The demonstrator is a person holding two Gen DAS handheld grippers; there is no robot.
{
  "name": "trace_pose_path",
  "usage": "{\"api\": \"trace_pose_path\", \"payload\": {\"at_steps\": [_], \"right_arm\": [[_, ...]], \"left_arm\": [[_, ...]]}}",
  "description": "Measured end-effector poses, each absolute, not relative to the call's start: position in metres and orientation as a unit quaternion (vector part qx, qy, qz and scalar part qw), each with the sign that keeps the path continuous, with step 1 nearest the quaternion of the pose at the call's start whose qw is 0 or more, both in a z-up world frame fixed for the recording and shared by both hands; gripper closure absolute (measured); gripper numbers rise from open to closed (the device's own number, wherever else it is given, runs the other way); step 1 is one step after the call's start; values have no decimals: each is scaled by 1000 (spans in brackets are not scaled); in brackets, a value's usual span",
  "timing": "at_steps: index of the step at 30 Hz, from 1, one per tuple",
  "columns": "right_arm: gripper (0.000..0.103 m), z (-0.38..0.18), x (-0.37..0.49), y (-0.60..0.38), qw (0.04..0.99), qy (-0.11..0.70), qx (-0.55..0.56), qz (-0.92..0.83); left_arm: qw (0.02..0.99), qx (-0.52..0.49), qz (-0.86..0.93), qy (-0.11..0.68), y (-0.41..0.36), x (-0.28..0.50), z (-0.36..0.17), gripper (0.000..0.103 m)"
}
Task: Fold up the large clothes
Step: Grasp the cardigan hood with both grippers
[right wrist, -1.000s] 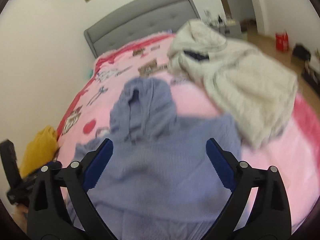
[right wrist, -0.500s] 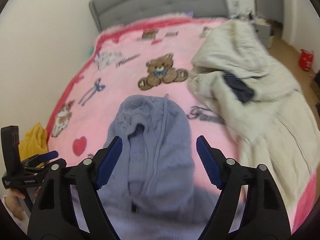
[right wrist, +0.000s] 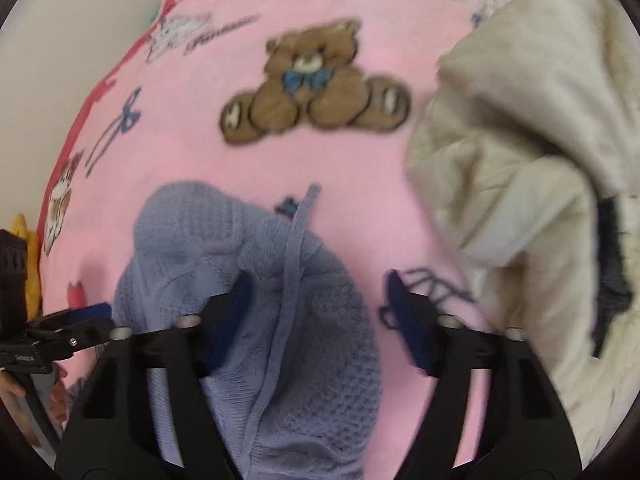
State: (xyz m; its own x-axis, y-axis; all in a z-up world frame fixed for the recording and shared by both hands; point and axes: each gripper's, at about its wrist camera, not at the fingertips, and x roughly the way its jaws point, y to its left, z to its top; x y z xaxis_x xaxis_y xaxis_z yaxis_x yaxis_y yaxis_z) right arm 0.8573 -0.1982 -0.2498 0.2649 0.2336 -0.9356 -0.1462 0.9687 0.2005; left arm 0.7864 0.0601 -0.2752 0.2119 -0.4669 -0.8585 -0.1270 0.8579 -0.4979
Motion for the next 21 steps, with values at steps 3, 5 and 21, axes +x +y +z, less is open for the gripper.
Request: {"api": "trace_pose_path", "payload": {"at_steps": [3, 5, 21], "right_arm": [[32, -258, 859, -200, 791, 596, 49, 127], [60, -266, 859, -205, 781, 602, 83, 144], [93, -204, 819, -224, 816, 522, 125, 214]], "left_arm": [[736, -250, -108, 619, 59, 790, -285, 6], [730, -261, -105, 623, 58, 792, -292, 5], [772, -253, -160, 560, 48, 778, -247, 96]]}}
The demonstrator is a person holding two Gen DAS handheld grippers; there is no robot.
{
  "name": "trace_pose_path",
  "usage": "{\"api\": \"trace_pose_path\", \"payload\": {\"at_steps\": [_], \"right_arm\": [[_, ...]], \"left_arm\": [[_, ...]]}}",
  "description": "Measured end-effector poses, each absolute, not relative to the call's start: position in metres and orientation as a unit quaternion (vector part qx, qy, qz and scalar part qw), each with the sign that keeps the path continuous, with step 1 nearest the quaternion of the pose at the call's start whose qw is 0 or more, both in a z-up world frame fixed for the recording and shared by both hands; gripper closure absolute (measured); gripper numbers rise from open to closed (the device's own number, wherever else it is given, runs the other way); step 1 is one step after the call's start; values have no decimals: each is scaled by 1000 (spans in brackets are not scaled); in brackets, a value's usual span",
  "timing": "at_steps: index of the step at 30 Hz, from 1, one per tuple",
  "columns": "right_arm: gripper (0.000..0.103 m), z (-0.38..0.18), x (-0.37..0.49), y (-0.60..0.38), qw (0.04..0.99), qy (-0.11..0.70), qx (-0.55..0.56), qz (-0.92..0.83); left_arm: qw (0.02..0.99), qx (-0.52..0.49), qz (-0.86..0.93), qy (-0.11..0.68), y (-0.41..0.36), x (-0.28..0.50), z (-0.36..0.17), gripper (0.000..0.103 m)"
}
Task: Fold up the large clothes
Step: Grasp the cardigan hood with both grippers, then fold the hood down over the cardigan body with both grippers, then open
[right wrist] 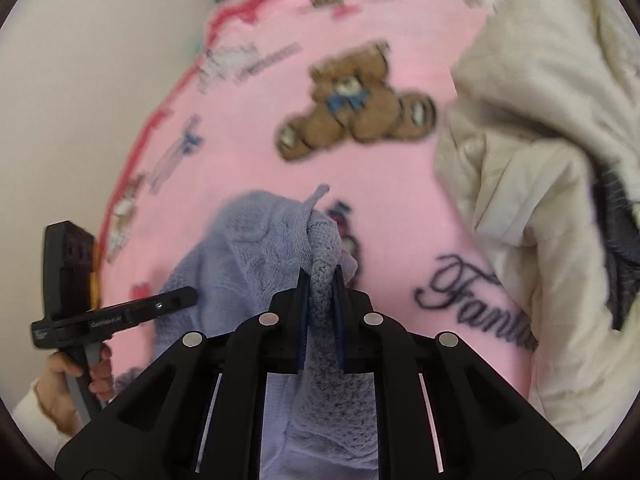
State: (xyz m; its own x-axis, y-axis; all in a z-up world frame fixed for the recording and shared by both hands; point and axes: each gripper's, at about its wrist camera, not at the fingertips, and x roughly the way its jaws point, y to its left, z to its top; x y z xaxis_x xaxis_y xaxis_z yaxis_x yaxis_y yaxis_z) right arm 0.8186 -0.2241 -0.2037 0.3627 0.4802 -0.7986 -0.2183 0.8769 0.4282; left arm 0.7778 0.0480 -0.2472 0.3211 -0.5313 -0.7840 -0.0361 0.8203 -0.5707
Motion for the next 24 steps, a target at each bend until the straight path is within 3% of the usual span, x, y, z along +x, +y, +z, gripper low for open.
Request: {"api": "trace_pose_path", "payload": {"at_steps": [9, 14, 19, 24], "right_arm": [[93, -110, 714, -224, 843, 429, 129, 297], [93, -84, 607, -238, 848, 384, 115, 348], [93, -114, 508, -260, 836, 395, 125, 360], [89, -186, 427, -264, 827, 437, 99, 339]], "left_arm": [[810, -271, -260, 450, 82, 691, -164, 97], [836, -202, -321, 397, 95, 584, -138, 96], [817, -168, -373, 407, 80, 498, -169, 96], [799, -131, -380, 447, 62, 436, -220, 96]]}}
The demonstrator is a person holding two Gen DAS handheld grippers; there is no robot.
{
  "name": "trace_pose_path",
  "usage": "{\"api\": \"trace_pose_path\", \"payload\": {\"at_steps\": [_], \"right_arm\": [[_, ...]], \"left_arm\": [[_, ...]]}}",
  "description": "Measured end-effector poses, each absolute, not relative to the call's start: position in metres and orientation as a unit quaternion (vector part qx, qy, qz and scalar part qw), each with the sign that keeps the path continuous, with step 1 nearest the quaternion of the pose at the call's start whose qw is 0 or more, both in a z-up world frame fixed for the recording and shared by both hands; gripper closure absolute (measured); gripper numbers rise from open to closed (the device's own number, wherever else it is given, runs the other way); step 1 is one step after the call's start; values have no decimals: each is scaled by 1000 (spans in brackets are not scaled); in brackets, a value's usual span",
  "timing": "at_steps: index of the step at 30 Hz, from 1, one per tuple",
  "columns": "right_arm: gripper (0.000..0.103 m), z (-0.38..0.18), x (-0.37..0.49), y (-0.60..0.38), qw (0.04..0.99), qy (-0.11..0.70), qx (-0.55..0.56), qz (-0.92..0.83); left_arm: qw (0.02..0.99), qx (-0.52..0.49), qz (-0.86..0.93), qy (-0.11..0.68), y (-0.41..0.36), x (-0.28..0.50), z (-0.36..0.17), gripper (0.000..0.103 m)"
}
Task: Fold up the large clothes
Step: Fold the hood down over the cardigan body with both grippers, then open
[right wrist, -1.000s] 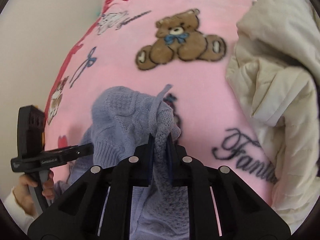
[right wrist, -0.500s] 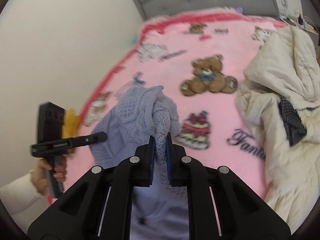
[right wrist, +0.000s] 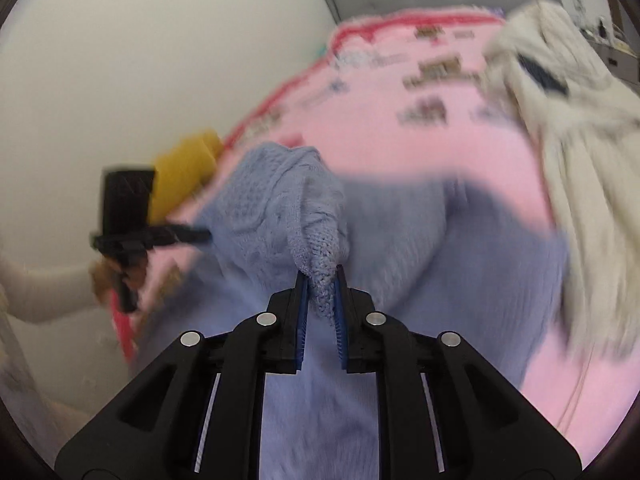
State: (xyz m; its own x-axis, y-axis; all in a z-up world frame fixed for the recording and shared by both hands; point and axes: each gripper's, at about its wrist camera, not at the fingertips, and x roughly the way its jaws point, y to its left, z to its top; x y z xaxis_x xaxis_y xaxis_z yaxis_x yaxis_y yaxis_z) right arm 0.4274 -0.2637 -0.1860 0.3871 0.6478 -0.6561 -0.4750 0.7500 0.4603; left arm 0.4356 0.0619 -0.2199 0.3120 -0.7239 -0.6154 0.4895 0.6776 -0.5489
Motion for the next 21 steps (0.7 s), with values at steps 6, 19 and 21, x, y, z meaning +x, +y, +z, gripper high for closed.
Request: {"api": "trace_pose_path", "payload": {"at_steps": [6, 19, 21], "right_arm": [[89, -245, 403, -268, 818, 474, 169, 278], [28, -155, 392, -270, 855, 427, 155, 251], [28, -154, 411, -266, 847, 435, 147, 268]], "left_arm": [[791, -236, -319, 466, 79, 428, -263, 91], [816, -80, -284, 497, 75, 408, -182, 37], [802, -39, -306, 512, 62, 417, -182, 34]]}}
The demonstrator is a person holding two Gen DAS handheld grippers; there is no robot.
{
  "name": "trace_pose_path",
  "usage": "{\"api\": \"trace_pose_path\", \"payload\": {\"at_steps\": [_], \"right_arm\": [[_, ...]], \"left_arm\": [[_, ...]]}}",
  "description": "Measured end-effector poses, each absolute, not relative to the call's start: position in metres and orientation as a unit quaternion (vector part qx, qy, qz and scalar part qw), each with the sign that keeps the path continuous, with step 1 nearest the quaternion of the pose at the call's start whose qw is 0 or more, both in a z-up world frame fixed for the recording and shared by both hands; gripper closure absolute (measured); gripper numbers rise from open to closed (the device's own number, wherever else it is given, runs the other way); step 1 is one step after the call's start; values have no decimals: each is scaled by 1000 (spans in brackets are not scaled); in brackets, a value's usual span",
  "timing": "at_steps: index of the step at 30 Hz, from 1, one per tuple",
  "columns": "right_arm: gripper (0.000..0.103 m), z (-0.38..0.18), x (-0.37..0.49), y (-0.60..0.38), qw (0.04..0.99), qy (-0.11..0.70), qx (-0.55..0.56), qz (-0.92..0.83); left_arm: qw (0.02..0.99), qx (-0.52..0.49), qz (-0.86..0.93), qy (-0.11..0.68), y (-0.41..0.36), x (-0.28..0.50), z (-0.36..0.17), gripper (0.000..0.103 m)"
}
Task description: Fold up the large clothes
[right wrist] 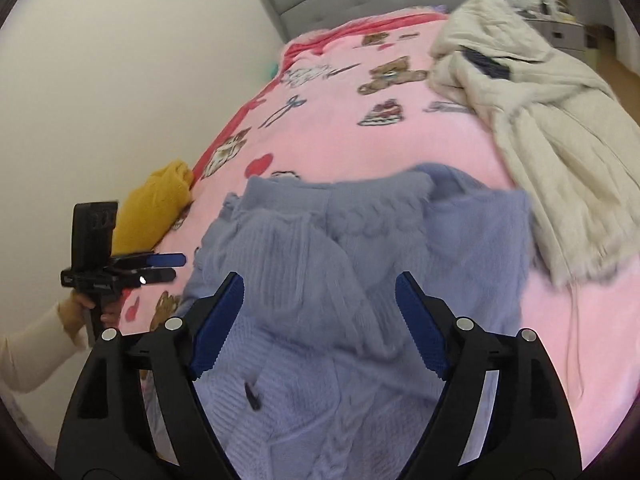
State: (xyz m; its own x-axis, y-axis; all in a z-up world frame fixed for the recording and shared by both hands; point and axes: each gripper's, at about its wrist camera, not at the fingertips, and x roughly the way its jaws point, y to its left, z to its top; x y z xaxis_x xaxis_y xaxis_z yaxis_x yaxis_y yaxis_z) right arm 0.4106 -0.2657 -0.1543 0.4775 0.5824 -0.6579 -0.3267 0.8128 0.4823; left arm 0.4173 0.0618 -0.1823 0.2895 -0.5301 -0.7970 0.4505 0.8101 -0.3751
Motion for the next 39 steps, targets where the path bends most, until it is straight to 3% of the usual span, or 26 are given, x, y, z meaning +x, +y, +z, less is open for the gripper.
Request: {"api": "trace_pose_path", "payload": {"at_steps": [9, 11, 12, 13, 14, 15, 16, 21, 25, 31, 36, 38, 39], "right_arm": [[40, -217, 477, -219, 762, 550, 89, 330], [64, -227, 478, -223, 755, 556, 108, 331], [72, -229, 477, -226, 751, 558, 122, 330], [93, -229, 477, -229, 749, 558, 135, 331], [94, -225, 476, -233, 755, 550, 142, 326], [94, -219, 473, -235, 766, 541, 136, 320], [94, -210, 472, -235, 776, 528, 130, 319], [95, -147, 482, -228, 836, 431, 103, 324], [94, -103, 461, -206, 860, 357, -19, 364], [89, -160, 411, -217, 805, 453, -2, 383], [80, -207, 373, -225, 785, 506, 51, 353], [63, -209, 360, -228, 791, 503, 74, 340], [60, -206, 354, -230, 793, 500, 87, 336]], "left_arm": [[752, -12, -388, 532, 25, 445, -229, 35], [750, 7, -375, 545, 14, 445, -241, 43], [755, 23, -364, 544, 11, 443, -245, 53], [761, 30, -360, 539, 12, 442, -246, 59], [766, 31, -360, 531, 14, 440, -244, 75], [772, 19, -364, 520, 19, 440, -239, 86], [776, 11, -364, 515, 25, 440, -234, 87], [803, 59, -364, 469, 31, 456, -199, 90], [820, 123, -384, 407, 31, 447, -172, 90], [774, 152, -410, 458, 30, 404, -210, 84], [802, 90, -374, 457, 41, 376, -231, 61], [815, 74, -359, 449, 44, 364, -232, 44], [821, 65, -351, 446, 48, 359, -229, 36]]}}
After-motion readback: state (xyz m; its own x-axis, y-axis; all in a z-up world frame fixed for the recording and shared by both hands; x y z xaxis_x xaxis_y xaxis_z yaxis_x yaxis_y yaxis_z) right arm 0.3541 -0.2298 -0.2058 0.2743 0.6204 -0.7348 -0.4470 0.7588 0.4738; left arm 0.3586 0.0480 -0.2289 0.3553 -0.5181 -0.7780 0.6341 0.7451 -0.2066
